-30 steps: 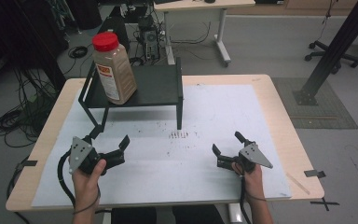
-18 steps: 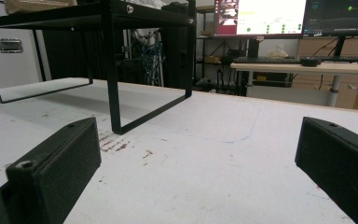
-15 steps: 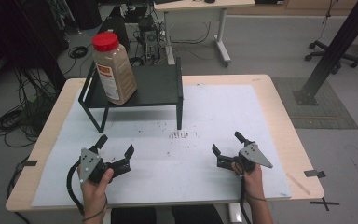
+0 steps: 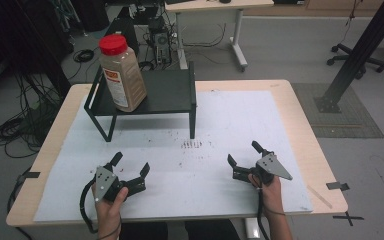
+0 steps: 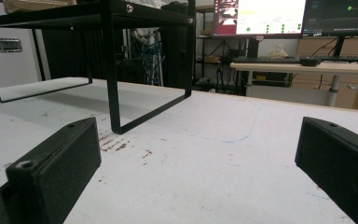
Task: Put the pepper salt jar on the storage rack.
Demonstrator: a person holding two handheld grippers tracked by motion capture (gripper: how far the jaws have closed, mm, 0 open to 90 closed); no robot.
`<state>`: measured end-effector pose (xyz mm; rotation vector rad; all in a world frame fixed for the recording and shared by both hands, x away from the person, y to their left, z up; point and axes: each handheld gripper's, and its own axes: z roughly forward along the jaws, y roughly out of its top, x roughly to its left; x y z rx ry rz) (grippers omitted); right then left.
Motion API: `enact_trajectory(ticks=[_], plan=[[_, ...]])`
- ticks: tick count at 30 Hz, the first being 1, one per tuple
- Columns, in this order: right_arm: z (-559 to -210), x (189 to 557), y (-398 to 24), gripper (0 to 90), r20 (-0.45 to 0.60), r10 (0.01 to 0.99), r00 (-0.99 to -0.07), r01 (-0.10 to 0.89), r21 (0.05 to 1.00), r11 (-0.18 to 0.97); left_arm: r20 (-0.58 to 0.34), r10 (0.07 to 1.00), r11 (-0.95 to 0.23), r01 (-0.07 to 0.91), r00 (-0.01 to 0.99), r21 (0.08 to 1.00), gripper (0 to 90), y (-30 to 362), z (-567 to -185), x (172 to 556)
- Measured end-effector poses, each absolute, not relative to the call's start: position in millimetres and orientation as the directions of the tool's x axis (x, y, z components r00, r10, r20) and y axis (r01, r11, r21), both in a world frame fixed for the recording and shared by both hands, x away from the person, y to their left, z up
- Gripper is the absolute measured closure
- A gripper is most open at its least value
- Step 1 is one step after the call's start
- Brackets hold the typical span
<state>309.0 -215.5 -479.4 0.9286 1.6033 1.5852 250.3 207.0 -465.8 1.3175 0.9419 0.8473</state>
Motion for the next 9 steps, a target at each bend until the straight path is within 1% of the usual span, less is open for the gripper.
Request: enact_trajectory(ticks=[9], plan=[[-479.4, 309.0, -215.4, 0.0, 0.011, 0.862, -0.506, 0.02, 1.0, -0.001, -0.098, 0.912, 0.096, 0.025, 0.398, 0.995, 0.4, 204.7, -476.9, 250.3]])
